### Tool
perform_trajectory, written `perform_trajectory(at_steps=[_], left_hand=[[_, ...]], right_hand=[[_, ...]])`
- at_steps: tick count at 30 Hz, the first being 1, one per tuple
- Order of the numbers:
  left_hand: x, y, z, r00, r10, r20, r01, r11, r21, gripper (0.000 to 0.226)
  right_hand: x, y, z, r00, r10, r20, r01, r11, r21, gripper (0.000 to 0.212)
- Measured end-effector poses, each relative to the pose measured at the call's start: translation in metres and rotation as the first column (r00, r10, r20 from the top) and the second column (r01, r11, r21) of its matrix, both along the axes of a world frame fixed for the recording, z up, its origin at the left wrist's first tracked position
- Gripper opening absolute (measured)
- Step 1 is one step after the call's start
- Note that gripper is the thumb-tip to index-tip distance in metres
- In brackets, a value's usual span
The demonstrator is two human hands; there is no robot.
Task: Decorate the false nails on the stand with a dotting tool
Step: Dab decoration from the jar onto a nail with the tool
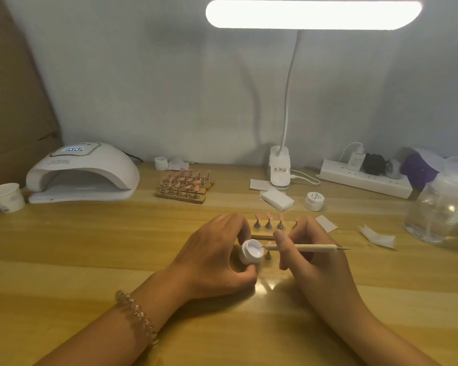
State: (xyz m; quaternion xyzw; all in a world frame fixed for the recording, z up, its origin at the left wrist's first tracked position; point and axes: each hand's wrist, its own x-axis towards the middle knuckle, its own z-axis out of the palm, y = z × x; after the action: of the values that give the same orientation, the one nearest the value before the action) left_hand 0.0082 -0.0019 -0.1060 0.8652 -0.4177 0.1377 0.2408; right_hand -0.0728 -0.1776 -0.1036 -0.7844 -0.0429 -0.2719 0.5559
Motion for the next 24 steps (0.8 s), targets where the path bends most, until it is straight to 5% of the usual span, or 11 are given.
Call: perform_trajectory(at_steps=[17, 24], left_hand=[[0.001, 0.0, -0.002, 0.995, 0.043, 0.092, -0.044, 0.999, 0.006, 0.037], [0.011, 0.001, -0.005, 0.963, 0.255, -0.086, -0.266, 0.951, -0.156, 0.038]], right_hand=[[-0.005, 0.003, 0.004, 0.998, 0.005, 0.067, -0.004, 1.0, -0.014, 0.024], [-0.004, 0.001, 0.006, 0.999, 0.033, 0.03, -0.036, 0.992, 0.121, 0.025]])
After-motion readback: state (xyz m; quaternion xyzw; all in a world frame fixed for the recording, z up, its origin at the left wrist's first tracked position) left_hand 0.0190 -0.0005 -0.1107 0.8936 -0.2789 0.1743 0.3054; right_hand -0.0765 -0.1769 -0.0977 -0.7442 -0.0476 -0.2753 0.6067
